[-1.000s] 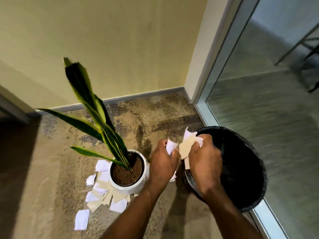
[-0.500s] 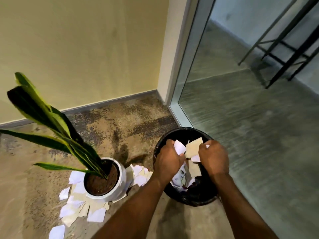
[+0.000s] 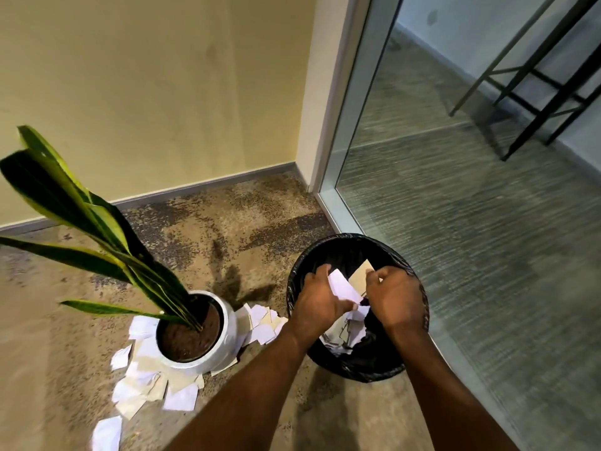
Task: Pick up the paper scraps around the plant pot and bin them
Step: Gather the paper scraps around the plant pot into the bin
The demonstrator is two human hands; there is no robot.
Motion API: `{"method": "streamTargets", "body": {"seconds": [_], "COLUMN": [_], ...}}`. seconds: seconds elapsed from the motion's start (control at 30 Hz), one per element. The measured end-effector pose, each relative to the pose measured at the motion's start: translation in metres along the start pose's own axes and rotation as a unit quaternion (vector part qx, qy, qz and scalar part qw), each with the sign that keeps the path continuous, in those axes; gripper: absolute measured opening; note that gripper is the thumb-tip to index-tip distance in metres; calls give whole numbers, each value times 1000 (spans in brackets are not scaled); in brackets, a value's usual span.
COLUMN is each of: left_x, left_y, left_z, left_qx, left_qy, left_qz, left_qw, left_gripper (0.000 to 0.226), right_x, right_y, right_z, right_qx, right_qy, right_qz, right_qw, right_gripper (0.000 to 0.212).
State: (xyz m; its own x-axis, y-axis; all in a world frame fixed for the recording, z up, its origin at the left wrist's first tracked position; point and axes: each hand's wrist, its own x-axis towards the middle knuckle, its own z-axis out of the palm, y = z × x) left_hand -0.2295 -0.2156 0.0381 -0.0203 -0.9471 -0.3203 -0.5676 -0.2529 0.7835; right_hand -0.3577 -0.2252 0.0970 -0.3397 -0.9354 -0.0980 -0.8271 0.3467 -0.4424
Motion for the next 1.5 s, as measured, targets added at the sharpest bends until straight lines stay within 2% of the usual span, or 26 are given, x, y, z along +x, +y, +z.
{"method": "streamTargets", "body": {"seconds": [0.1,0.2,0.33,0.47,0.57,0.63,0.7,0.8,0.87,1.0,1.07,1.13,1.23,1.33,1.43,1.5], "left_x": [-1,-4,-8,-21,-32,-41,-48,-46,-41,-27,-18,-15,-13,-13,-13,-13], "left_y": [0,-2,-5,-11,-35,-59,-94,-160,-201,-252,-271,-288,-311,-326,-334,-338], "left_z": [-3,-8,-18,-34,-38,-40,-33,-8,15,42,55,69,82,93,97,99], "left_qx": [-20,-29,-57,-122,-145,-169,-121,100,164,101,166,239,247,268,258,267], "left_qy": [-17,0,57,130,205,248,265,213,152,86,20,-13,22,36,55,55], "left_qz": [21,49,67,99,73,39,23,30,14,-76,-71,-66,-87,-56,-36,-29], "left_qw": [999,998,994,979,965,953,956,972,975,988,983,969,965,961,964,962], "left_gripper": [96,70,53,38,16,14,11,6,10,34,61,76,78,77,63,63], "right_x": [-3,-7,-13,-33,-60,-80,-98,-109,-106,-83,-70,-59,-49,-50,-49,-45], "right_y": [-7,-15,-29,-51,-72,-81,-81,-67,-50,-12,-2,2,0,-8,-18,-23], "right_z": [4,10,23,44,65,87,119,175,218,295,323,345,366,379,389,394], "right_qx": [-5,-18,-17,56,129,154,149,112,88,40,21,16,77,92,94,98], "right_qy": [14,41,54,36,32,25,17,-38,-94,-126,-132,-153,-176,-209,-210,-214], "right_qz": [-12,-40,-70,-105,-160,-205,-241,-239,-205,-126,-107,-105,-91,-97,-73,-47], "right_qw": [1000,998,996,992,978,966,959,964,970,983,985,983,977,969,970,971], "right_gripper": [28,28,25,13,11,18,20,26,31,21,22,36,27,38,44,45]}}
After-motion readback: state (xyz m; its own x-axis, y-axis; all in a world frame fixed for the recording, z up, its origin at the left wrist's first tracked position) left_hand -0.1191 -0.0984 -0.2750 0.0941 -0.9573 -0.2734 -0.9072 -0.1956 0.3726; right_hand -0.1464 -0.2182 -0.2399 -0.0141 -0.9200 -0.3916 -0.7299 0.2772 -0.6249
